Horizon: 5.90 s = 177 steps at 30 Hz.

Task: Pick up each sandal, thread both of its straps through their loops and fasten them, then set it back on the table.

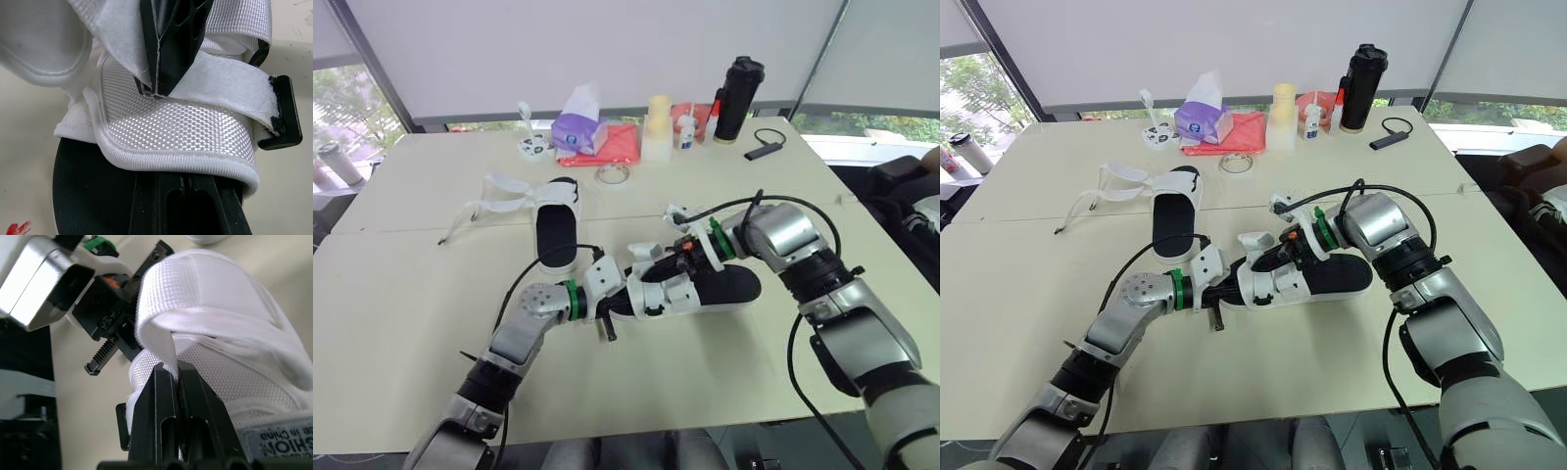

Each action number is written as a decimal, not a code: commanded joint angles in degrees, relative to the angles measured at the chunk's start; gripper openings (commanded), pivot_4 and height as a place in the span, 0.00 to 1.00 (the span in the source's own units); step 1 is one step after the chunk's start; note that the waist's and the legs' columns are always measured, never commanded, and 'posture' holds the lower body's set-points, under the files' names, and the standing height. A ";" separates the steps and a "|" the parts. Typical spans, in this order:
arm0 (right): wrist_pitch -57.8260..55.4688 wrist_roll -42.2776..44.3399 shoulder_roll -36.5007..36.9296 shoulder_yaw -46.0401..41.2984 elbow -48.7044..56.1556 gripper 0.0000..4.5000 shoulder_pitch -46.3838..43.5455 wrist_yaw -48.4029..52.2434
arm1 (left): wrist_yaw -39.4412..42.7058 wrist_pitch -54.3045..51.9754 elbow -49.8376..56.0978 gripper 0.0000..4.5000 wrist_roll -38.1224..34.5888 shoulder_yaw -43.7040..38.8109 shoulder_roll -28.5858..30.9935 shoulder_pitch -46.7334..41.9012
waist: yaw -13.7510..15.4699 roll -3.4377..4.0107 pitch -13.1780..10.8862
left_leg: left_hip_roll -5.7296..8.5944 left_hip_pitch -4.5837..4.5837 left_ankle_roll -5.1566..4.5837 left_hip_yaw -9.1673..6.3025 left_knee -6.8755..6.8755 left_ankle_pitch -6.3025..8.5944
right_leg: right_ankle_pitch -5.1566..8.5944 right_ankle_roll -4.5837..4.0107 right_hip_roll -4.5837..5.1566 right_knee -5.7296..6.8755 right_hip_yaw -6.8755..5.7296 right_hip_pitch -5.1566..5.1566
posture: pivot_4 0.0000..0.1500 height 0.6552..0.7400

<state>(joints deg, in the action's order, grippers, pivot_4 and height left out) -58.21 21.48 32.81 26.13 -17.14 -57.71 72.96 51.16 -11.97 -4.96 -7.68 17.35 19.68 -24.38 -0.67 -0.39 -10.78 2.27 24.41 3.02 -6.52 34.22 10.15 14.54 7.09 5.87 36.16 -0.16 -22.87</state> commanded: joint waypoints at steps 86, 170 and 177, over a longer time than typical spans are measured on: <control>-7.93 15.01 2.38 -16.77 39.34 1.00 33.40 -28.23 | 0.94 -1.78 -0.31 0.00 1.40 1.82 0.27 1.17 | -0.01 -0.07 0.04 | -0.05 -0.03 -0.01 -0.01 0.03 0.00 | 0.13 -0.23 0.00 -0.07 0.00 0.09 | 1.00 1.00; -3.57 22.26 17.25 -15.27 43.21 0.01 20.67 -10.17 | -1.67 -1.91 0.21 0.00 2.69 1.44 -0.58 2.44 | 1.14 -0.09 0.01 | -0.03 0.04 -0.01 0.00 0.00 0.03 | 0.19 -0.20 0.05 -0.22 -0.01 0.10 | 1.00 1.00; -0.14 16.71 13.93 -10.89 31.99 0.01 12.69 -7.84 | -3.10 -1.16 0.03 0.00 2.72 0.95 -0.81 2.91 | 1.25 -0.08 0.00 | -0.03 0.07 -0.01 0.01 -0.01 0.02 | 0.16 -0.23 0.04 -0.19 -0.01 0.02 | 1.00 1.00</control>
<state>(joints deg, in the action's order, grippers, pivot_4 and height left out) -61.22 39.43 47.04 16.72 15.60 -42.30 64.19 48.92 -12.04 -3.22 -6.78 17.81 18.17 -22.66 0.58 -0.47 -10.77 2.24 24.48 3.01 -6.51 34.21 10.17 14.70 6.86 5.91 35.98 -0.17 -22.86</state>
